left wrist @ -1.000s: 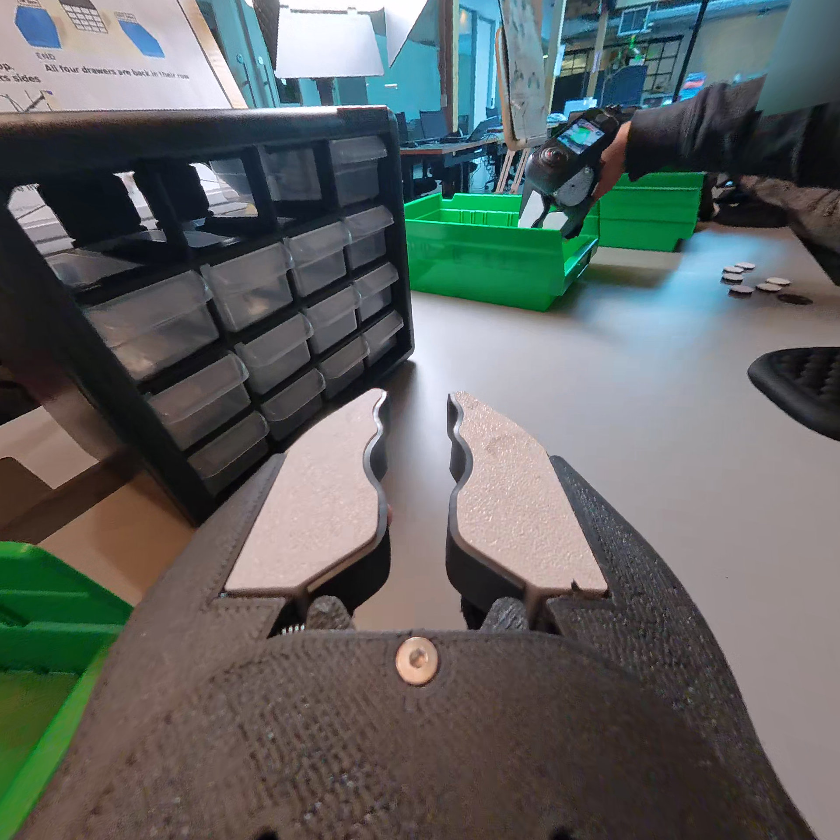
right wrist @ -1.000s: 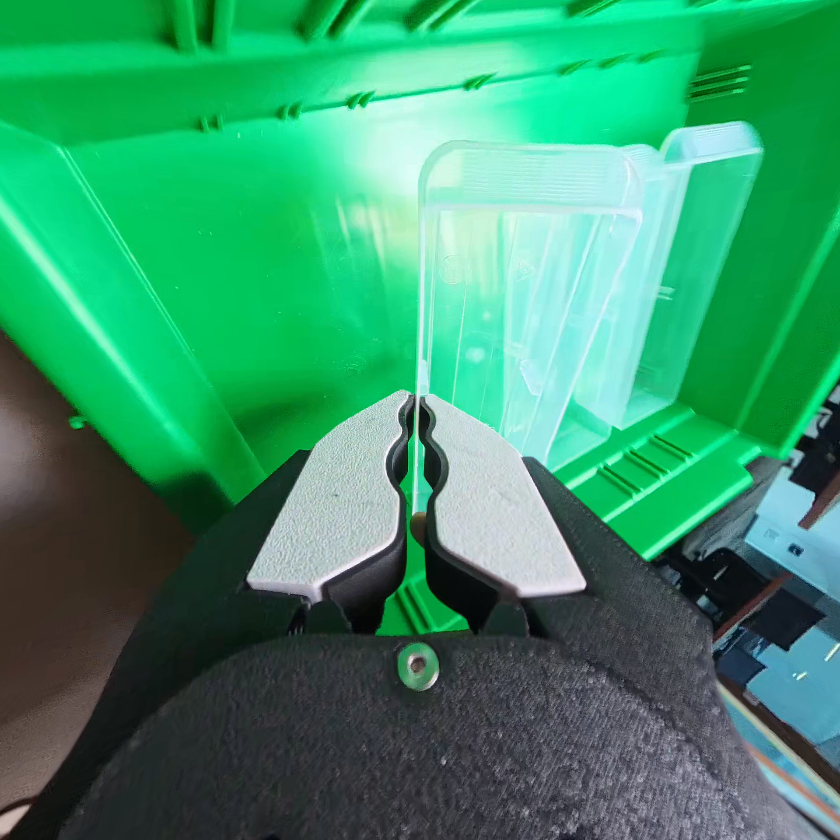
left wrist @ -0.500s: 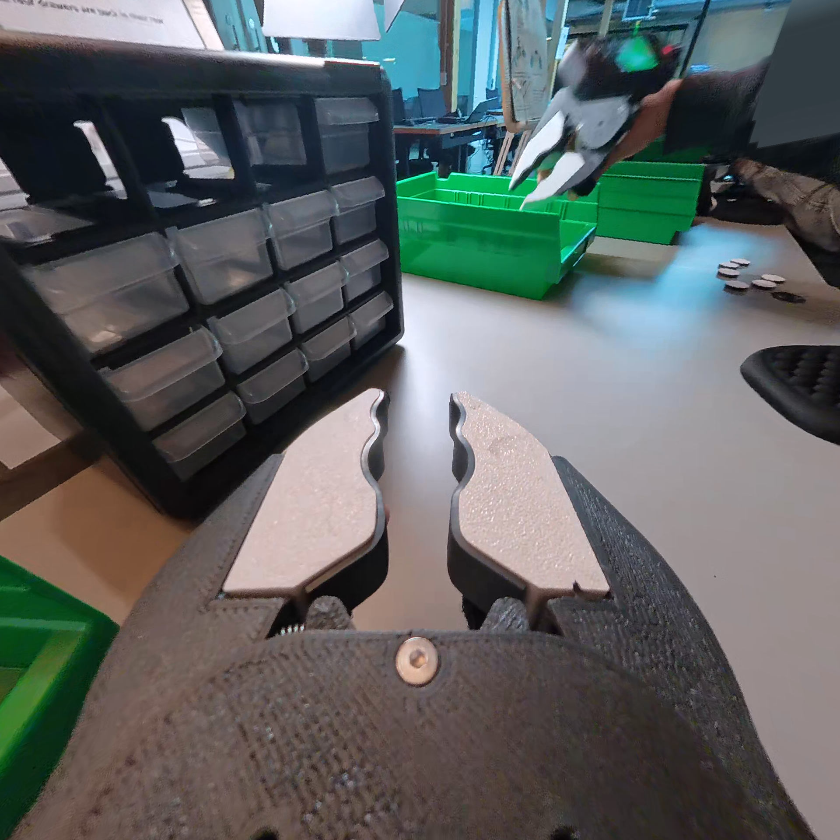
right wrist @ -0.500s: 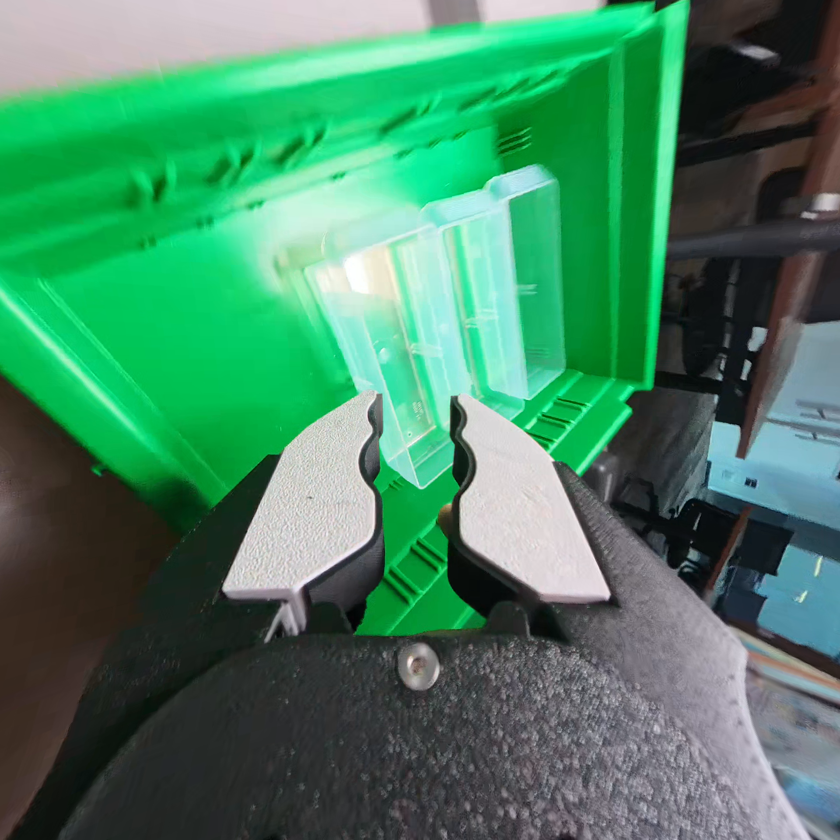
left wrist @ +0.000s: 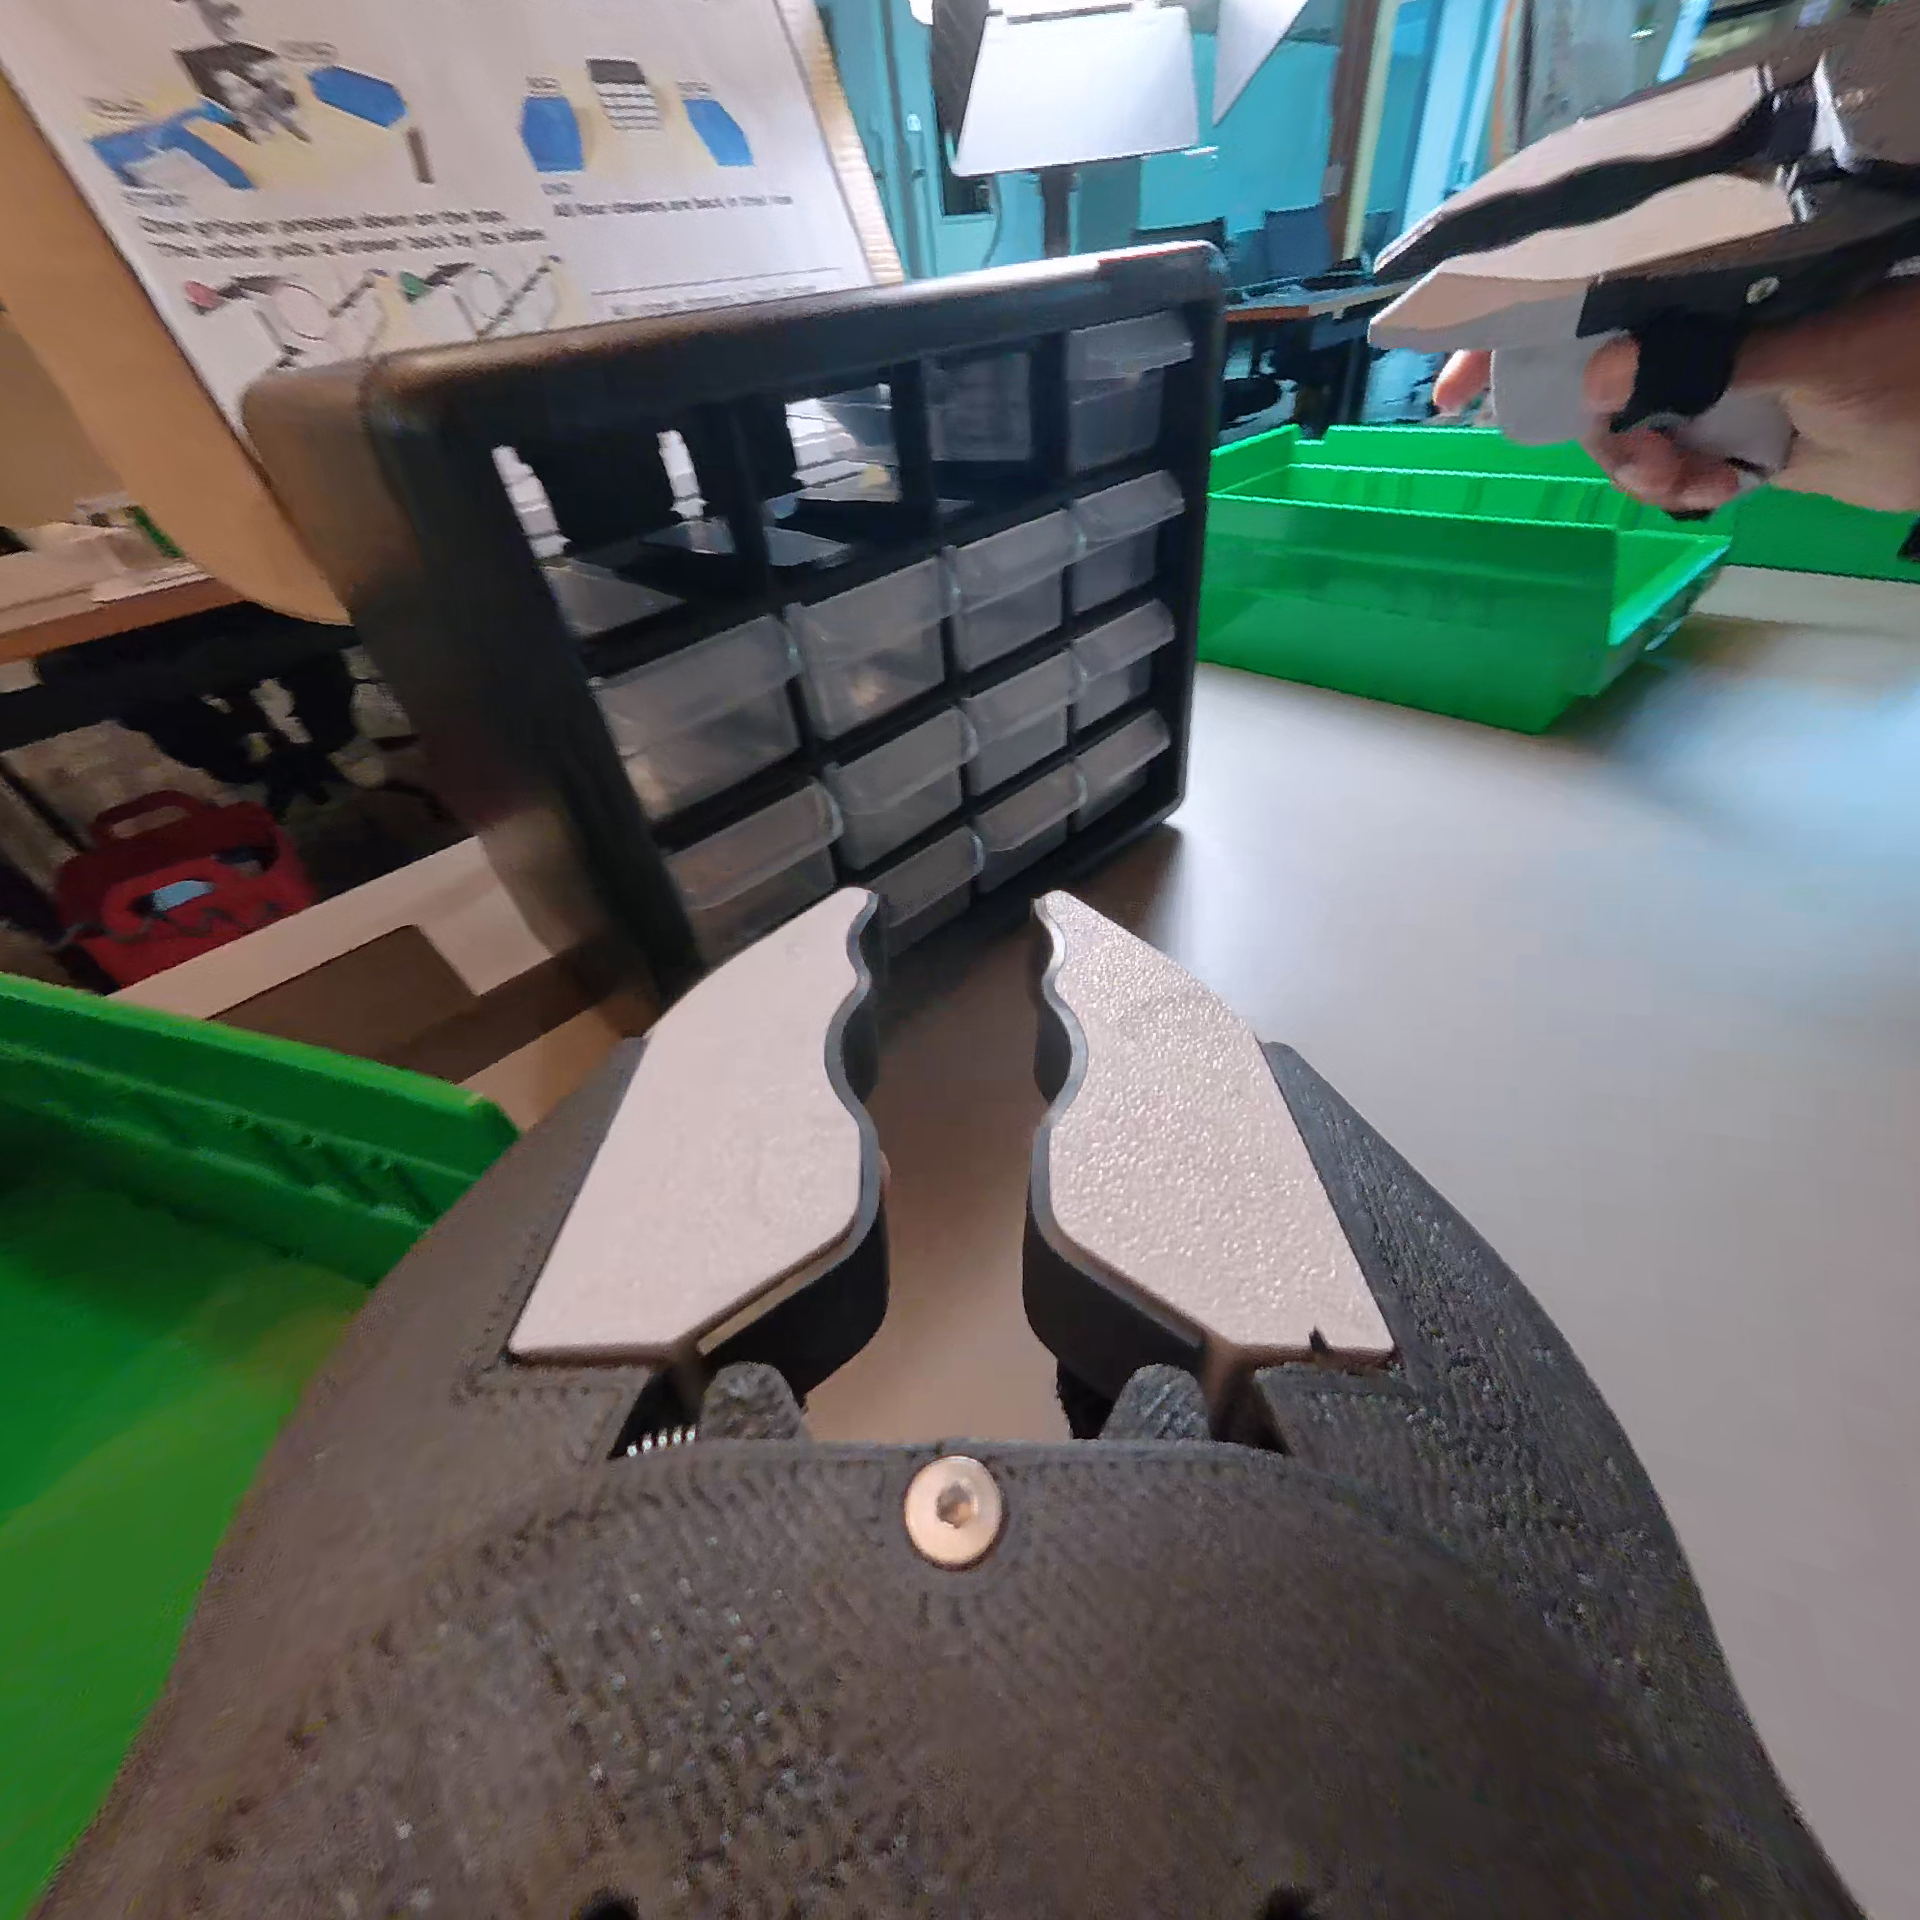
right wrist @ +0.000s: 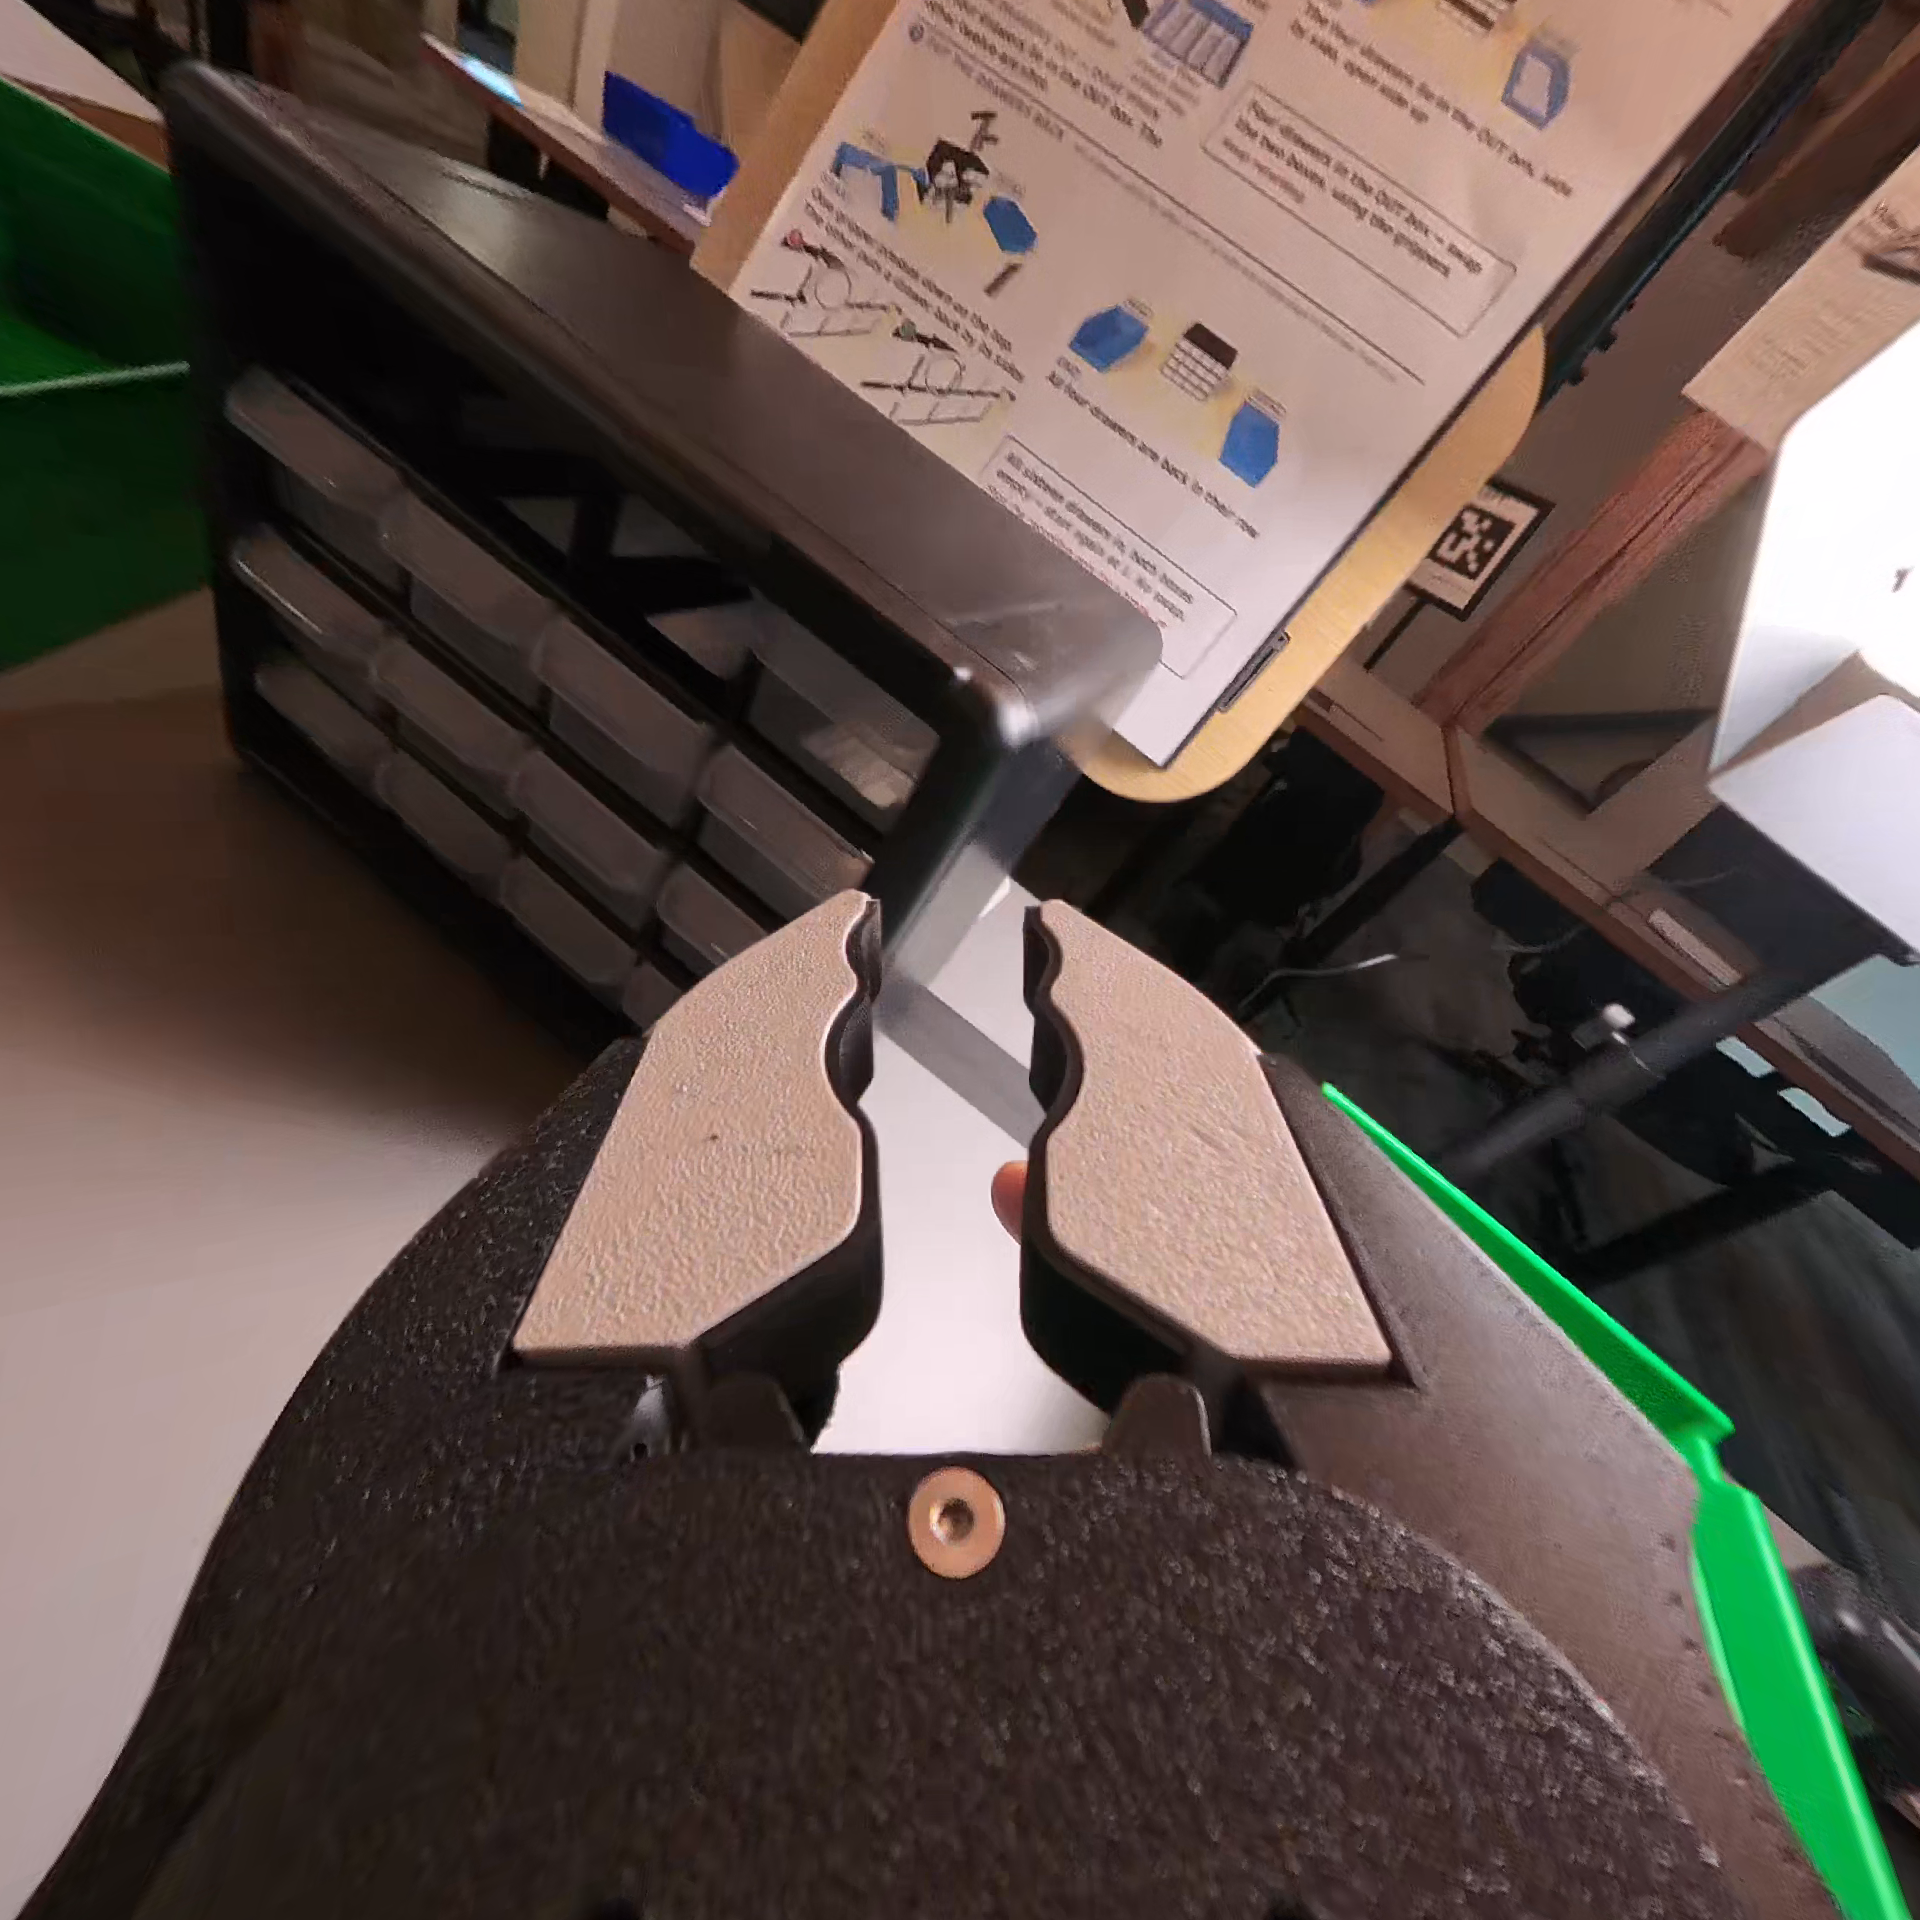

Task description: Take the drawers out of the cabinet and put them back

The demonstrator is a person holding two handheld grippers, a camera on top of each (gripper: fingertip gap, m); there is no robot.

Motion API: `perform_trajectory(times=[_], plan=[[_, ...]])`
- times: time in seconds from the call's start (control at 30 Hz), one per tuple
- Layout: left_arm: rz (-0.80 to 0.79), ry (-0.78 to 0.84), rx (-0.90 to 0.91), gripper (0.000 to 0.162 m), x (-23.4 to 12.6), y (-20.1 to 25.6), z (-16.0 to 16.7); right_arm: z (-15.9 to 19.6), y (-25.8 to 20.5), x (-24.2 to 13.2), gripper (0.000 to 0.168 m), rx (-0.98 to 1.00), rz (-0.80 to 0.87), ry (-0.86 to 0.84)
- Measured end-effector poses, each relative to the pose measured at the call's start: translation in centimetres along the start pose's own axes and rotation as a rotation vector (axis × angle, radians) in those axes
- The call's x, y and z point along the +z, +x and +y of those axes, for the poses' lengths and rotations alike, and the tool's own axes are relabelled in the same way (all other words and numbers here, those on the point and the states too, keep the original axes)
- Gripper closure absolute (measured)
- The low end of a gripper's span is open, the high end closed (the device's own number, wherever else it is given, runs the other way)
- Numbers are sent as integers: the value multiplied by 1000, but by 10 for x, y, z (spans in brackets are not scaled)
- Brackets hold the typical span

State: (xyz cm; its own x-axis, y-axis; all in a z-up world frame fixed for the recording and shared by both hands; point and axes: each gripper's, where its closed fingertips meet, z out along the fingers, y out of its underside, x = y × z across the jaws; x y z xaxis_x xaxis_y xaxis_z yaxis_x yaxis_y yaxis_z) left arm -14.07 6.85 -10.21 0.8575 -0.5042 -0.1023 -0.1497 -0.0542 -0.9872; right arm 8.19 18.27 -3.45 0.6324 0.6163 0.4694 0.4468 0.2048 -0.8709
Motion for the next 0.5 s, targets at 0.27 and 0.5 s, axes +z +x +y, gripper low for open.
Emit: perform_trajectory(times=[0.27, 0.5], plan=[[-202, 13, 62, 135, -1, -43, -13, -1, -43, 28, 145, 4, 20, 82], [-344, 10, 138, 137, 6, -79, -64, 8, -65, 40, 145, -150, -2, 45]])
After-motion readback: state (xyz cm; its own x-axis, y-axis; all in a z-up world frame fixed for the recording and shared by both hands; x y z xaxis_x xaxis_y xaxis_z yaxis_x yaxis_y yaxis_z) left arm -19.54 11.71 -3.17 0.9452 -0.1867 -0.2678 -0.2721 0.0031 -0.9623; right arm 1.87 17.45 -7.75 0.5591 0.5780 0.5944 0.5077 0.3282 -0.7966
